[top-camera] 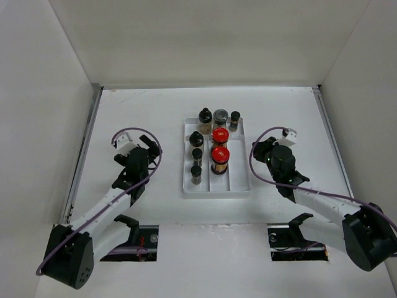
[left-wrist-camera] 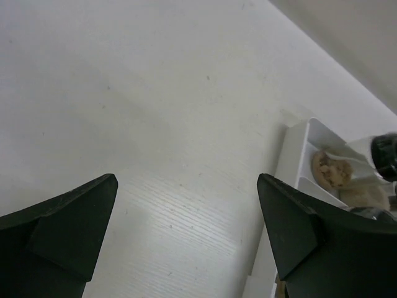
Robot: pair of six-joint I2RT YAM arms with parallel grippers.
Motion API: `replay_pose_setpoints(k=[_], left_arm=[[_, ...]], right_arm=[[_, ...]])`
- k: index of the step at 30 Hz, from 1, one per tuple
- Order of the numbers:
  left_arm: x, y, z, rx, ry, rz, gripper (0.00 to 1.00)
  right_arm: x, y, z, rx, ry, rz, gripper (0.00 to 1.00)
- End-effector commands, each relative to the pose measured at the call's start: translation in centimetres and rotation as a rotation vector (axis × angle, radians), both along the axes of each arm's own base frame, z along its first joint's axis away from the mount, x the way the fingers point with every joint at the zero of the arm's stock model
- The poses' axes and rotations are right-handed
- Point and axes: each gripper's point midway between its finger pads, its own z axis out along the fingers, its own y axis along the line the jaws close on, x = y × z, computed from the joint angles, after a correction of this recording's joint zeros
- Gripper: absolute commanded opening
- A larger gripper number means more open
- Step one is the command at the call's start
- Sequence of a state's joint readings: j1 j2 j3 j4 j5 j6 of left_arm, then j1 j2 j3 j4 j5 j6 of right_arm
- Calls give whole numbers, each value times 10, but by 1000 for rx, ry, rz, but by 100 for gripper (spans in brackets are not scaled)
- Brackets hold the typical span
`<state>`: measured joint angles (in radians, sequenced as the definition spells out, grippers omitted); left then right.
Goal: Organize the condiment bottles
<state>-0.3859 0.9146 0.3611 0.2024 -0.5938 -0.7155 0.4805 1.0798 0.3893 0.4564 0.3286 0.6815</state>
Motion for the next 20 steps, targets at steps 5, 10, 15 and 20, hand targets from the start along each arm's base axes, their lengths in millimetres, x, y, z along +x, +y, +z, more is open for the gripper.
replay_pose_setpoints(k=[5,10,15,20], left_arm=[[20,-34,9,-113,26,-68,100],[17,-45,17,-145,-1,-127,100],[13,-56,18,-157,-21,-186,100],[9,-74,20,-161,-28,-259,100]], right_arm=[[10,8,29,56,-38,-14,8],[12,9,33,33,-31,-7,12],[13,4,28,20,-2,-25,17],[14,-1,28,-14,5,-52,27]])
